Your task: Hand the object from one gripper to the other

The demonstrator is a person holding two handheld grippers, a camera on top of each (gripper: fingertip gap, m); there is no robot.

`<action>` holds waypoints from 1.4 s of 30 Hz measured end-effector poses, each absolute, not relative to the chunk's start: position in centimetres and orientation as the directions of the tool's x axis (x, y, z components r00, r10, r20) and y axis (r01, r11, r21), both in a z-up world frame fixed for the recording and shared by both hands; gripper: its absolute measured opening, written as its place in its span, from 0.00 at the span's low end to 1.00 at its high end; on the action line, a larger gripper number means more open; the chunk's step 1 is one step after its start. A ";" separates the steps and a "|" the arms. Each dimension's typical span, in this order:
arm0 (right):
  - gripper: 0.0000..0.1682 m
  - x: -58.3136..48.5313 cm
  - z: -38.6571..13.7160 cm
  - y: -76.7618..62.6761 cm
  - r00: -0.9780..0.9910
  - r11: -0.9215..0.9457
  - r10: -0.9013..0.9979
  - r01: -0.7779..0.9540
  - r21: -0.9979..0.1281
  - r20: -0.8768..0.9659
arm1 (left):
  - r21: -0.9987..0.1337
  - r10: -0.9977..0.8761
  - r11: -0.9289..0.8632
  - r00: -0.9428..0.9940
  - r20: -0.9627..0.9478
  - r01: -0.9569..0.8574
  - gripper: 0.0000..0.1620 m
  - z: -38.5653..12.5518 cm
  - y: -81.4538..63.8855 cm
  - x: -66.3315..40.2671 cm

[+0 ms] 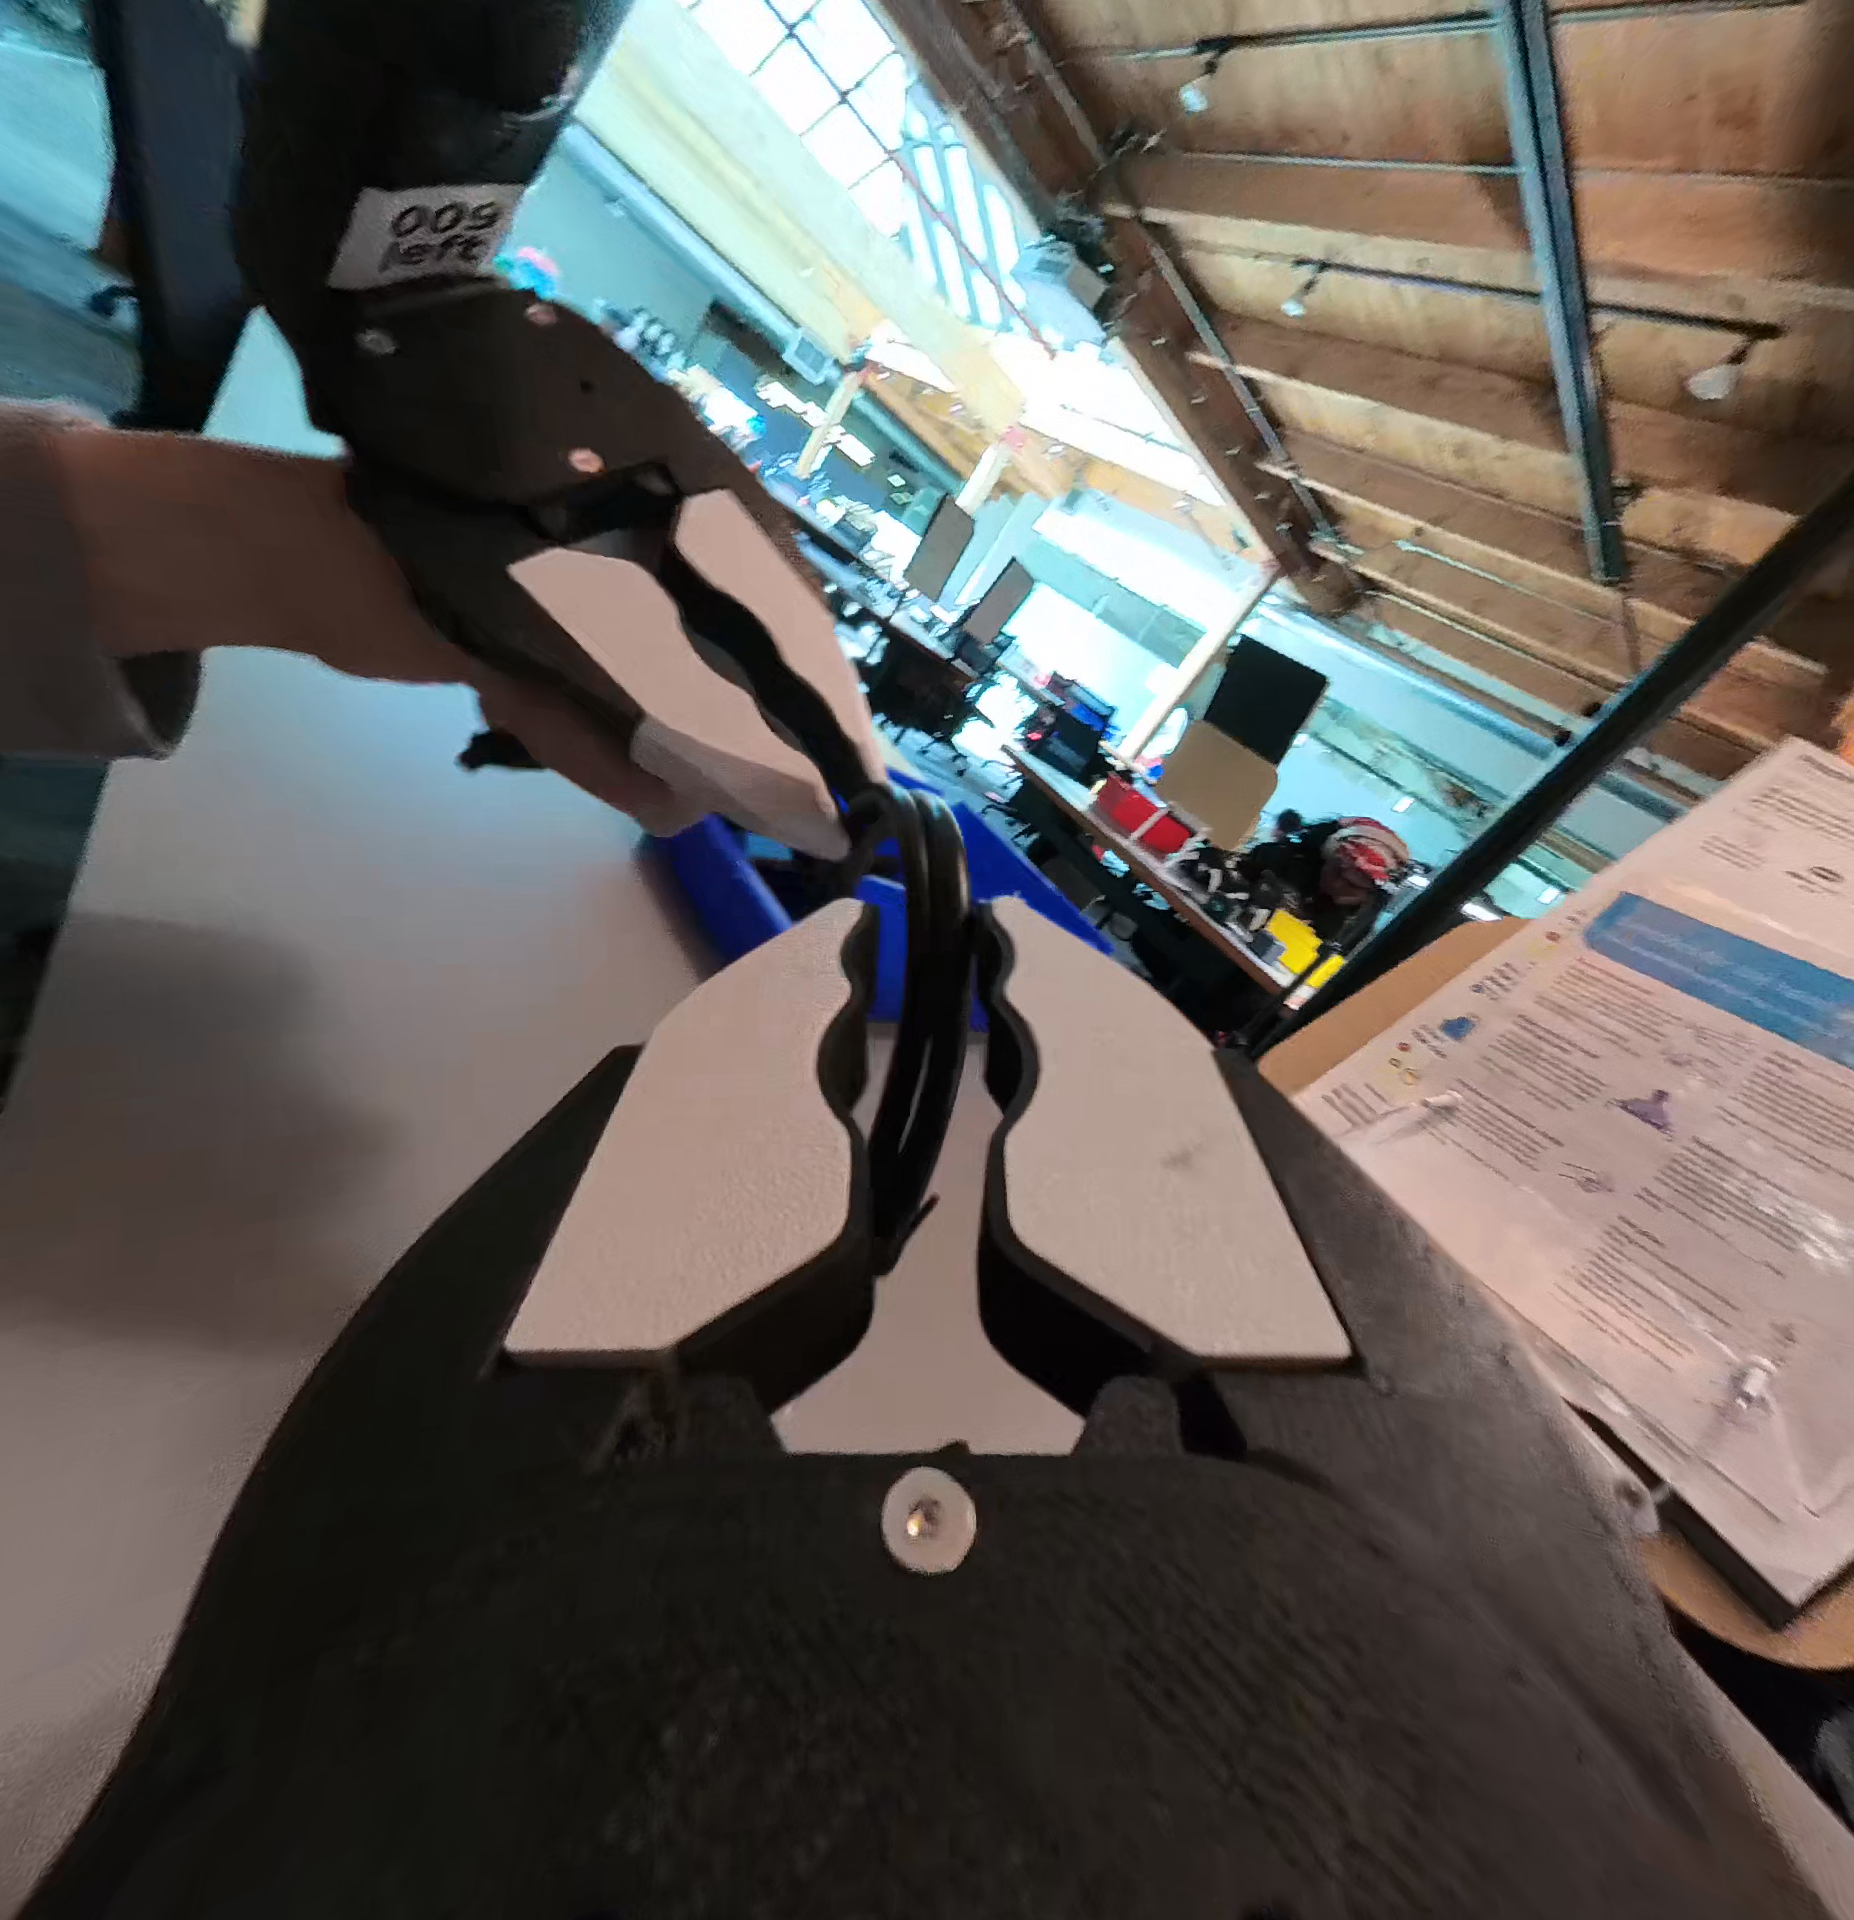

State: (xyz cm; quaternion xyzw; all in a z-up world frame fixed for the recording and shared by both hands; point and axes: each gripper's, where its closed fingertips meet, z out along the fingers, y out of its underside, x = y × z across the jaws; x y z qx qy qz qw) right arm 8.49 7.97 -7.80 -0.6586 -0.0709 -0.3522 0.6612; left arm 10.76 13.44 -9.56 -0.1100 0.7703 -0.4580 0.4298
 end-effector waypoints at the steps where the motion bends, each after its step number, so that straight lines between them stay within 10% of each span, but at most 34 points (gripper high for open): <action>1: 0.17 9.0 -7.2 7.5 0.744 -0.094 -0.413 0.538 -0.837 0.525 | -0.837 -0.608 0.503 -0.602 -0.519 0.214 0.04 -8.9 14.0 10.9; 11: 0.35 11.1 -6.6 6.2 0.910 0.189 -0.402 0.191 -0.963 0.102 | -0.990 -0.726 -0.120 -0.686 0.037 0.073 0.03 -4.5 16.9 11.0; 24: 0.32 10.3 -9.0 9.0 0.965 0.175 -0.263 0.037 -0.984 -0.011 | -0.958 -0.757 -0.268 -0.637 0.145 0.101 0.03 -2.7 14.8 10.4; 27: 0.08 10.0 -7.9 8.6 0.956 0.228 -0.290 0.118 -0.966 0.048 | -0.973 -0.757 -0.202 -0.648 0.084 0.110 0.03 -3.3 13.0 10.2; 34: 0.06 9.8 -7.1 6.9 0.957 0.204 -0.275 0.156 -0.966 0.096 | -0.992 -0.691 -0.020 -0.718 -0.079 0.128 0.04 -4.4 12.4 9.6; 36: 0.06 10.6 -7.8 6.7 0.940 0.122 -0.323 0.154 -0.981 0.107 | -0.969 -0.727 0.164 -0.641 -0.245 0.185 0.18 -5.2 13.3 10.0; 42: 0.06 10.8 -9.4 7.6 0.878 -0.101 -0.395 0.250 -0.963 0.269 | -0.713 -0.625 0.600 -0.343 -0.701 0.364 0.26 -4.9 12.5 9.5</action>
